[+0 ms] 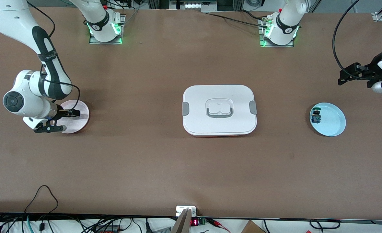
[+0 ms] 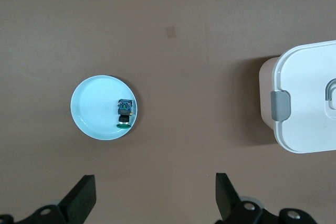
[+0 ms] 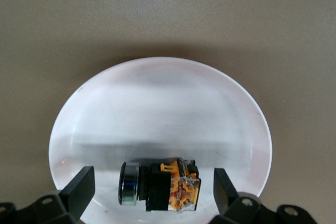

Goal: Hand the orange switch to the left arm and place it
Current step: 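Close the right gripper on the orange switch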

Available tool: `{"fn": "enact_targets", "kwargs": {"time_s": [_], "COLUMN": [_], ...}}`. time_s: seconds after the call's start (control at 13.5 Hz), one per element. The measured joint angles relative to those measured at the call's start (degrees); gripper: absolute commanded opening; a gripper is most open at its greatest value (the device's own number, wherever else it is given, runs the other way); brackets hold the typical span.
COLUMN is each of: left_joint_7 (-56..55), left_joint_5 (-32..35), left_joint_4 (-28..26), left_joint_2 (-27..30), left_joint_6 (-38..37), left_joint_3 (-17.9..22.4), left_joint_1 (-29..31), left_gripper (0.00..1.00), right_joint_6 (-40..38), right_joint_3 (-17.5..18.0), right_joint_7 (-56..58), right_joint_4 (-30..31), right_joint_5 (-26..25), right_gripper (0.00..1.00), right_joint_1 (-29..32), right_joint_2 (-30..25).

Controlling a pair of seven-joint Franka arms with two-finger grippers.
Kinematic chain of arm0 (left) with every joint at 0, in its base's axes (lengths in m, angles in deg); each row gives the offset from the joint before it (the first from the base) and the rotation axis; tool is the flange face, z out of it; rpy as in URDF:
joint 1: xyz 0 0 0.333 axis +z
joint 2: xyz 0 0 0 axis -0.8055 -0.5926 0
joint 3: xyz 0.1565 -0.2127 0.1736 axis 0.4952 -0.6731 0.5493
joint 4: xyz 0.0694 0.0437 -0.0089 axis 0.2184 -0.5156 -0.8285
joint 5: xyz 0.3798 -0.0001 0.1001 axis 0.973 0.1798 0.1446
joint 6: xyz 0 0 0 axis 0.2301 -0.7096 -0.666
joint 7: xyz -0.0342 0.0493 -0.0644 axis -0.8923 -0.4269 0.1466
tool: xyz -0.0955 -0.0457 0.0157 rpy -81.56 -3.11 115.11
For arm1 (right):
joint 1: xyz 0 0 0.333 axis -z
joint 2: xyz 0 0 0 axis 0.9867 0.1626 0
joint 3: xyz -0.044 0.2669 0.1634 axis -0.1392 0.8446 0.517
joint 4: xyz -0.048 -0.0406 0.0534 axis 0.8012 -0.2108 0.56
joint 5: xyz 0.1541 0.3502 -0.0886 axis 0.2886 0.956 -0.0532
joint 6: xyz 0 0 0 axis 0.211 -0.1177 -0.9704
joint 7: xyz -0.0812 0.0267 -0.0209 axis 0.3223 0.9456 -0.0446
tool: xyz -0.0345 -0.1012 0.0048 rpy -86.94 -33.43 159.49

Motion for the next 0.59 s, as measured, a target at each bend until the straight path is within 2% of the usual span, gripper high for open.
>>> {"fn": "enact_targets", "kwargs": {"time_s": [0.59], "left_joint_7": [0.0], "left_joint_5": [0.0], "left_joint_4": [0.0], "left_joint_2": [0.0], "left_joint_6": [0.0], "left_joint_3": [0.0], "left_joint_1": [0.0], "left_gripper": [1.00], "right_joint_6": [2.1], "right_joint_3": [0.0], "right_joint_7": [0.0], "right_joint_4": [0.7], "right_joint_5": [0.0], "right_gripper": [1.00], "right_joint_1": [0.3], "right_joint_2": [0.7]}}
